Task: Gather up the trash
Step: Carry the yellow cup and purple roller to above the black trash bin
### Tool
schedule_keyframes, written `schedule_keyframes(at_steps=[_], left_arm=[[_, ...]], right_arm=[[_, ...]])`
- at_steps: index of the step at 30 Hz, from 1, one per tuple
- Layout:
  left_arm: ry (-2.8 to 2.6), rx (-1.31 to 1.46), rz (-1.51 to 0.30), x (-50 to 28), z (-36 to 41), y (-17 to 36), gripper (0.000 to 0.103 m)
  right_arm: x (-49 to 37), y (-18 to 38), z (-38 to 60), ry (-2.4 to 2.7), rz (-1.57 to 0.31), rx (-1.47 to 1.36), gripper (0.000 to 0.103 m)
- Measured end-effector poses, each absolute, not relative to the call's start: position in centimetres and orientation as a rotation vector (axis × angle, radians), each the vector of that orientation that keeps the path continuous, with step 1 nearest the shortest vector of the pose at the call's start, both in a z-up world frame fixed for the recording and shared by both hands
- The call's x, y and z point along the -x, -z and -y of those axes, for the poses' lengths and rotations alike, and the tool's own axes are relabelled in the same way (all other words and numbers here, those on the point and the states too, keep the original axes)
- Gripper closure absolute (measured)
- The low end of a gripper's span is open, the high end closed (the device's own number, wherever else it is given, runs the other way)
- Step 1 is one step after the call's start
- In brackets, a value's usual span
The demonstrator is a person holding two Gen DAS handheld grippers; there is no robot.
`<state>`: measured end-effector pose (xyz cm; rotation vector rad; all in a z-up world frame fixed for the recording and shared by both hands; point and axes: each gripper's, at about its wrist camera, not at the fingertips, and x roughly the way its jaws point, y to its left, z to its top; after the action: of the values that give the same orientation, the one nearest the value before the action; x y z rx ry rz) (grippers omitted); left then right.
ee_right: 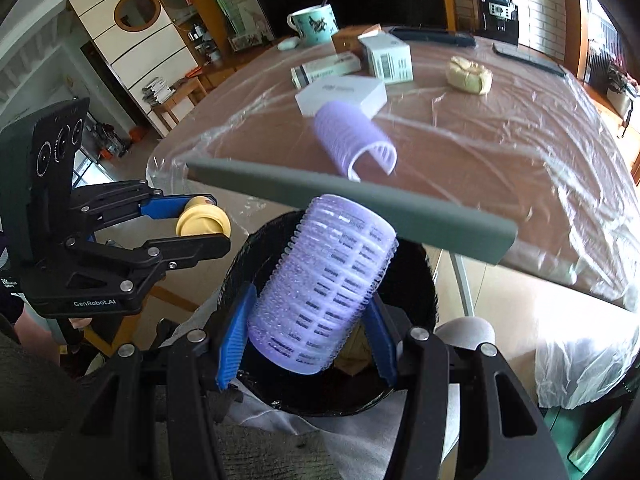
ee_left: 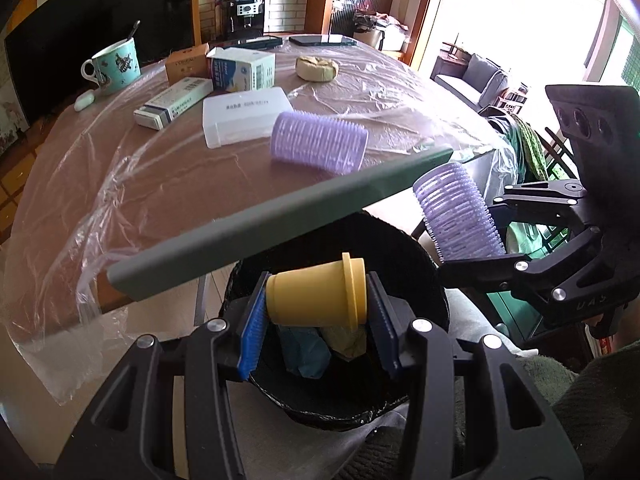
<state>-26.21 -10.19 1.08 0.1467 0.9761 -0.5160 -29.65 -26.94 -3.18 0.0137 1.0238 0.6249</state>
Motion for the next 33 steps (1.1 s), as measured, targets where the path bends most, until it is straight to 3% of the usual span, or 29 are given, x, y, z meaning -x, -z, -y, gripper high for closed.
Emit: schedule_keyframes(at_steps=[33], left_arm=[[0.457, -0.207, -1.116, 23.7, 11.5, 6.6, 0.056]], right_arm=[[27.5, 11.1, 24.8, -0.547, -1.171, 0.053, 0.05]])
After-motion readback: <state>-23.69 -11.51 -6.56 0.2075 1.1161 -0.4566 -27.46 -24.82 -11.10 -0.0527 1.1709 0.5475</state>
